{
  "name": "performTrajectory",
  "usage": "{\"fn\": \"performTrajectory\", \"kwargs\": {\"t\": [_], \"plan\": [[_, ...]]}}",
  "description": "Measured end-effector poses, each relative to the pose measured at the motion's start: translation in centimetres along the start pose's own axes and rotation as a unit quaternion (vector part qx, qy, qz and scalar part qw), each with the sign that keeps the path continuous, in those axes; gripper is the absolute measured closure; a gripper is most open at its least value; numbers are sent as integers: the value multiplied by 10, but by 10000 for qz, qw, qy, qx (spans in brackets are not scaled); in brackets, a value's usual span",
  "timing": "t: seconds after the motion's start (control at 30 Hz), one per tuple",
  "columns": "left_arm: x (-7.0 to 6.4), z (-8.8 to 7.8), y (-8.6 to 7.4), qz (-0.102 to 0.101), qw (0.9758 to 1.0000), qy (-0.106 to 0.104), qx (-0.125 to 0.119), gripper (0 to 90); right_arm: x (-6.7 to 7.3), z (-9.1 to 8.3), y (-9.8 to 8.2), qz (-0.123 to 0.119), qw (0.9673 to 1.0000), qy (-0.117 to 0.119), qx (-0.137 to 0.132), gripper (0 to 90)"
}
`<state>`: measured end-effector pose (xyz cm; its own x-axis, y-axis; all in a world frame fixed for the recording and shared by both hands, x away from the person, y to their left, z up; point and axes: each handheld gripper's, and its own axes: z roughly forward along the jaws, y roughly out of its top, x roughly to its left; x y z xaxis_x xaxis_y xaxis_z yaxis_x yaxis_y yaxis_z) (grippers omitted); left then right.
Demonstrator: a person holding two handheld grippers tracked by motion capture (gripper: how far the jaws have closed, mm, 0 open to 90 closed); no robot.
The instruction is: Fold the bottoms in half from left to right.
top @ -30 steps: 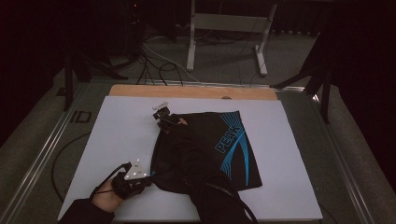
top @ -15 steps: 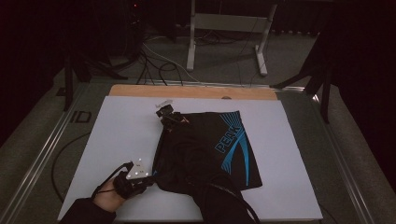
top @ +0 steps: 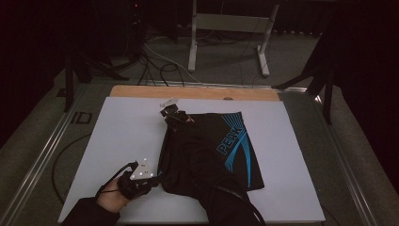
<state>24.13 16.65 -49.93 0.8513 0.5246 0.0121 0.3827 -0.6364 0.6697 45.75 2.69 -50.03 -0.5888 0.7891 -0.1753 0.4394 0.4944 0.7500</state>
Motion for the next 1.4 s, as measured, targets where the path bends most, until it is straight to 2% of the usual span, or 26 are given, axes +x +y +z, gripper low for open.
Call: {"fn": "performTrajectory", "kwargs": {"t": [0.13,0.6,0.83,1.4], "plan": [[-3,-1,5,50,10000,-19,3,866,-4,-5,0,77,10000,3,-43,862],[-13,2,24,278,9996,-101,19,866,-21,-24,-5,119,9998,-43,-134,863],[-16,4,30,315,9994,-121,-9,866,-28,-29,-8,217,9996,-90,-167,864],[-24,5,54,549,9983,-177,-32,866,-52,-51,-7,211,9993,-176,-242,864]]}}
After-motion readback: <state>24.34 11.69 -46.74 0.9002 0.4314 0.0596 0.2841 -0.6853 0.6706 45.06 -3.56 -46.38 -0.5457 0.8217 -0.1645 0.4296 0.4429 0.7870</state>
